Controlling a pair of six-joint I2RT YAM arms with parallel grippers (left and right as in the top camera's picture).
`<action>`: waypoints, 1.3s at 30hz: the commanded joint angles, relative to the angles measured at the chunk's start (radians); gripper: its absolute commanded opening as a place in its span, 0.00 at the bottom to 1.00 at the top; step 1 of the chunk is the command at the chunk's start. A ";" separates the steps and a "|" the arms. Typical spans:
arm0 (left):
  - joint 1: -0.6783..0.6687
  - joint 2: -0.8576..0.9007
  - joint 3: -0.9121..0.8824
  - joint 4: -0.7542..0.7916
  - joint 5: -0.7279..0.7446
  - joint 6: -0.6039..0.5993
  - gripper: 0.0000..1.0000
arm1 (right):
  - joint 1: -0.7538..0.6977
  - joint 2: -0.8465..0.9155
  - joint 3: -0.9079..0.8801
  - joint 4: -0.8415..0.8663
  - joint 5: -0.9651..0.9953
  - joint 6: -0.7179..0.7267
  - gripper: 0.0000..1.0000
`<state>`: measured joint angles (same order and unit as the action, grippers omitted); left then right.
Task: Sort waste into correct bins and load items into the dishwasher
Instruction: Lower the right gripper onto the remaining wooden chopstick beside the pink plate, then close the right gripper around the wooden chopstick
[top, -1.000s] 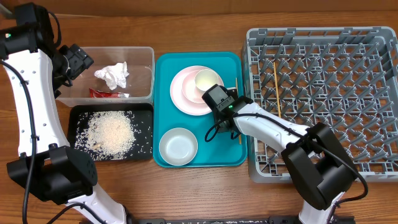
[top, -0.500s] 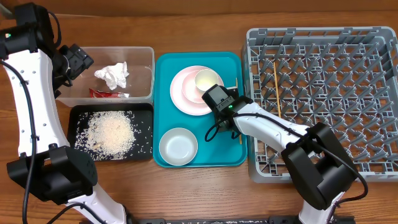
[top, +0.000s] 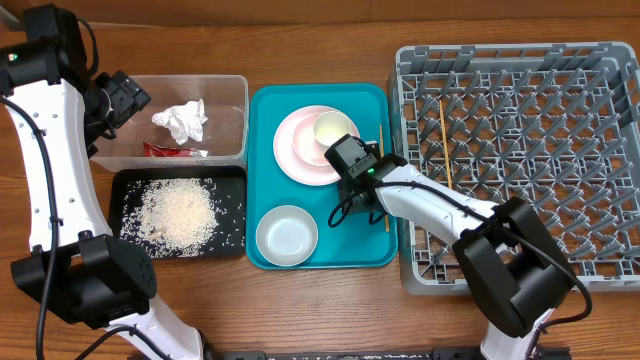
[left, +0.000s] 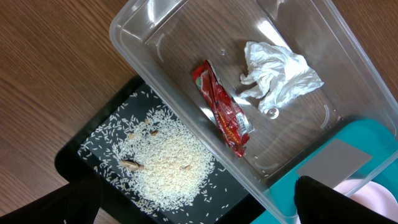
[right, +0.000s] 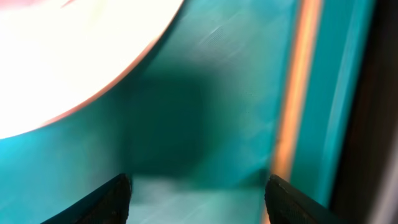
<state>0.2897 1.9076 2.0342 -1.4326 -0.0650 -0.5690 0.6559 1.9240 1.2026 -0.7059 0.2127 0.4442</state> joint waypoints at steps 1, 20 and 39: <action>-0.004 -0.004 0.005 0.001 -0.013 0.012 1.00 | 0.003 0.025 -0.005 -0.002 -0.079 -0.002 0.71; -0.004 -0.004 0.005 0.001 -0.013 0.012 1.00 | 0.003 0.025 -0.005 0.033 0.083 -0.053 0.70; -0.004 -0.004 0.005 0.000 -0.013 0.012 1.00 | 0.003 0.025 -0.005 -0.014 0.085 -0.051 0.75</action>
<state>0.2897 1.9079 2.0342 -1.4326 -0.0650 -0.5690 0.6563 1.9289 1.2060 -0.7074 0.2886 0.4065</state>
